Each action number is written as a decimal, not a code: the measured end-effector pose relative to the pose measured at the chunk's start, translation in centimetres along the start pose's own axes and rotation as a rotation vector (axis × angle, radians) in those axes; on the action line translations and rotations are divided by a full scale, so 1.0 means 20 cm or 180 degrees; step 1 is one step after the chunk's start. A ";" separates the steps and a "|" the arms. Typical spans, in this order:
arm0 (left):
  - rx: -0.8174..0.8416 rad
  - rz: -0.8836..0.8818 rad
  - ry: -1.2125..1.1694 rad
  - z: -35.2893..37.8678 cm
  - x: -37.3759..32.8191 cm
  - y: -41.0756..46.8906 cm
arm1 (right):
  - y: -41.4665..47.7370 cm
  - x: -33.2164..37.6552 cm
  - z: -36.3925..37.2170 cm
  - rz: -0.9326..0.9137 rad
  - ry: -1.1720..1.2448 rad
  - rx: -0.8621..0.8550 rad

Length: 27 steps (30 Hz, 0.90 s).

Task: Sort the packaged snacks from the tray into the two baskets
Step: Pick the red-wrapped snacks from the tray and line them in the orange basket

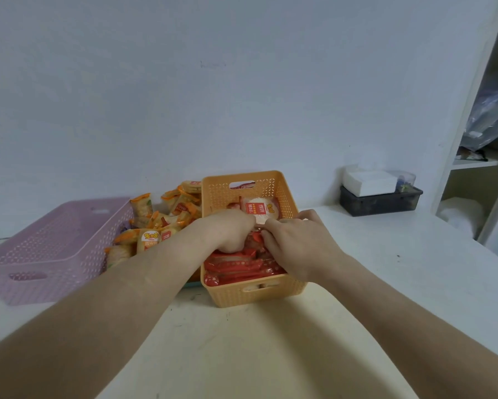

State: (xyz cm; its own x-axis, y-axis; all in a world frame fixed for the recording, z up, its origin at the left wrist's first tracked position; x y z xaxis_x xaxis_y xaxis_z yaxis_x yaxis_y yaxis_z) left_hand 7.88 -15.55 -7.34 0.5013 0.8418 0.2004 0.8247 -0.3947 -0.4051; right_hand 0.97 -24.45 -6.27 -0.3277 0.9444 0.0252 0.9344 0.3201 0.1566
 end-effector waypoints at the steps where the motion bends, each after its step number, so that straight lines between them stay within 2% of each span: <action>1: -0.0083 -0.0004 -0.0100 -0.01 0.01 0.00 | 0.00 0.00 0.00 0.0004 -0.0010 0.0012; 5: -0.0526 -0.0003 -0.0241 -0.07 0.06 -0.06 | 0.01 0.00 0.00 -0.0003 -0.0047 0.0040; 9: -0.1529 -0.0071 0.0185 -0.19 0.07 -0.24 | 0.01 -0.01 0.01 -0.0036 -0.0102 0.0083; 10: -0.1514 0.0007 0.0265 -0.18 0.06 -0.28 | 0.01 -0.01 0.01 -0.0045 -0.0097 0.0094; 11: -0.1272 0.0151 0.0254 -0.14 0.04 -0.29 | 0.01 -0.01 0.01 -0.0049 -0.0099 0.0102; 14: -0.0082 0.0508 -0.0315 -0.01 0.00 -0.31 | 0.02 -0.01 0.01 -0.0039 -0.0195 0.0065; 15: 0.0026 0.0539 -0.0411 0.01 -0.01 -0.31 | 0.02 -0.01 0.01 -0.0020 -0.0236 0.0065; 18: -0.0299 0.0502 -0.0075 0.03 -0.05 -0.30 | 0.02 -0.01 0.01 0.0031 -0.0442 0.0127; 20: -0.0288 0.0460 0.0043 0.05 -0.06 -0.28 | 0.02 -0.01 0.02 0.0054 -0.0605 0.0288; 23: 0.0349 0.0461 -0.0403 0.08 -0.04 -0.25 | 0.06 -0.02 0.00 0.0143 -0.0448 0.0611; 25: 0.0539 0.0536 -0.0891 0.04 -0.03 -0.24 | 0.09 -0.03 -0.09 0.0193 -0.0335 0.0470; 27: -0.0020 0.0484 -0.1056 -0.07 0.03 -0.20 | 0.15 -0.03 -0.19 0.0139 -0.0313 0.0245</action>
State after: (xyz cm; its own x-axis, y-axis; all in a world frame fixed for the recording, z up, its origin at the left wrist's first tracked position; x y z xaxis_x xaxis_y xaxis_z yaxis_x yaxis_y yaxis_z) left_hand 5.36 -14.00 -4.34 0.5069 0.8466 -0.1624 0.7494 -0.5259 -0.4022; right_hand 3.55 -24.39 -2.10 -0.2746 0.9592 -0.0673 0.9567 0.2796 0.0811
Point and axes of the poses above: each hand's wrist, its own y-axis towards the middle knuckle, its own z-axis out of the palm, x = y × z, the point moved 7 cm from there along y, towards the middle knuckle, and after that the axes turned 15 degrees about x, right-handed, at the moved point
